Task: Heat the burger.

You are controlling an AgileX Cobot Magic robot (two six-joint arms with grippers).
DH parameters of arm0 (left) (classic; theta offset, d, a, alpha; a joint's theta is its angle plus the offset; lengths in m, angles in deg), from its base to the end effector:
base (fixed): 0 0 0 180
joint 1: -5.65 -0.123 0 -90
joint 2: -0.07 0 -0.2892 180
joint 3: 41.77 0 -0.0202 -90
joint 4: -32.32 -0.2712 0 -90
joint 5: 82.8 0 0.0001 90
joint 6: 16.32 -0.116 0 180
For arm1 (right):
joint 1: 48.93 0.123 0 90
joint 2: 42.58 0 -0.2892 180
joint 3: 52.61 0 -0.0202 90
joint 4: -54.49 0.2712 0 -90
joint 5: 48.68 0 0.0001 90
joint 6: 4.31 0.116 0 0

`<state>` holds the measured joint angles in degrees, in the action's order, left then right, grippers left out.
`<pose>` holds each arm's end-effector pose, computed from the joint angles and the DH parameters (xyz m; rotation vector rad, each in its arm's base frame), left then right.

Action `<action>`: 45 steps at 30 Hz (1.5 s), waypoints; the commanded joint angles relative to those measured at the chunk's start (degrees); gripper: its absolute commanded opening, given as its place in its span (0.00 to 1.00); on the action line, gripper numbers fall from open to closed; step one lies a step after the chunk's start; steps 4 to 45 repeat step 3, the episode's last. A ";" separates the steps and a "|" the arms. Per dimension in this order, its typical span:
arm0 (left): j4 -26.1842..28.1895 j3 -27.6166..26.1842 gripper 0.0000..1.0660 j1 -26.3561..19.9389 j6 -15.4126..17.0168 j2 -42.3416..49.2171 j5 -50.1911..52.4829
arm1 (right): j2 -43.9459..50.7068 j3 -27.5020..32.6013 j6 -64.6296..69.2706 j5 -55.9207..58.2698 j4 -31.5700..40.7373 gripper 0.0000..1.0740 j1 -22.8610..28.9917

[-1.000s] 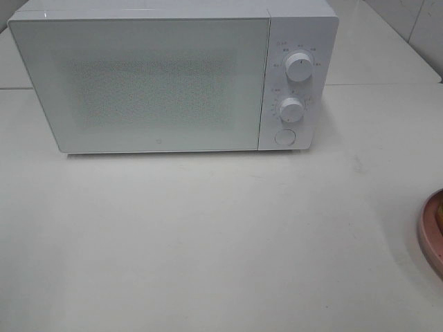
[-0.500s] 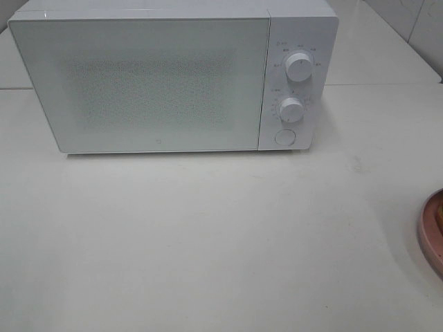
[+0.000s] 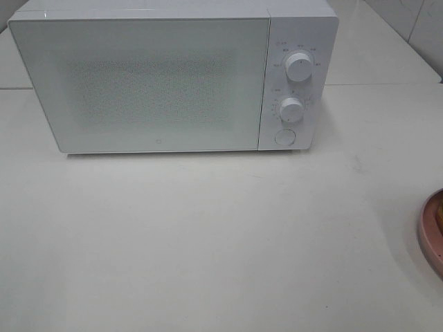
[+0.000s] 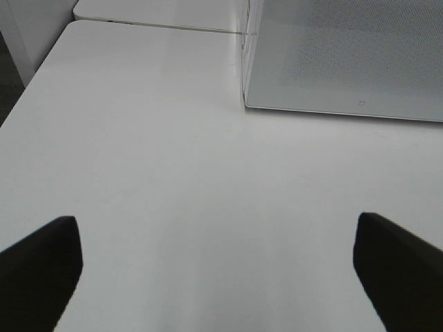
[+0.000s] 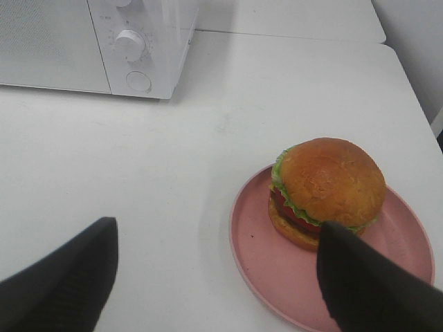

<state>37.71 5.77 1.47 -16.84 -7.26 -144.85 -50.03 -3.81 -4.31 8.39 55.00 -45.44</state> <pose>0.0271 -0.0077 0.2802 -0.0580 2.0368 -0.0609 0.0339 0.0029 0.2820 -0.0603 1.9772 0.0502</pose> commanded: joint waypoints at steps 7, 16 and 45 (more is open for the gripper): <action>0.34 0.06 0.94 0.11 0.52 1.26 0.63 | 1.38 0.06 -0.34 -0.06 0.06 0.71 -0.34; 0.34 0.06 0.94 0.11 0.52 1.26 0.63 | 1.38 0.06 -0.34 -0.06 0.06 0.71 -0.34; 0.34 0.06 0.94 0.11 0.52 1.26 0.63 | 1.38 0.06 -0.34 -0.06 0.06 0.71 -0.34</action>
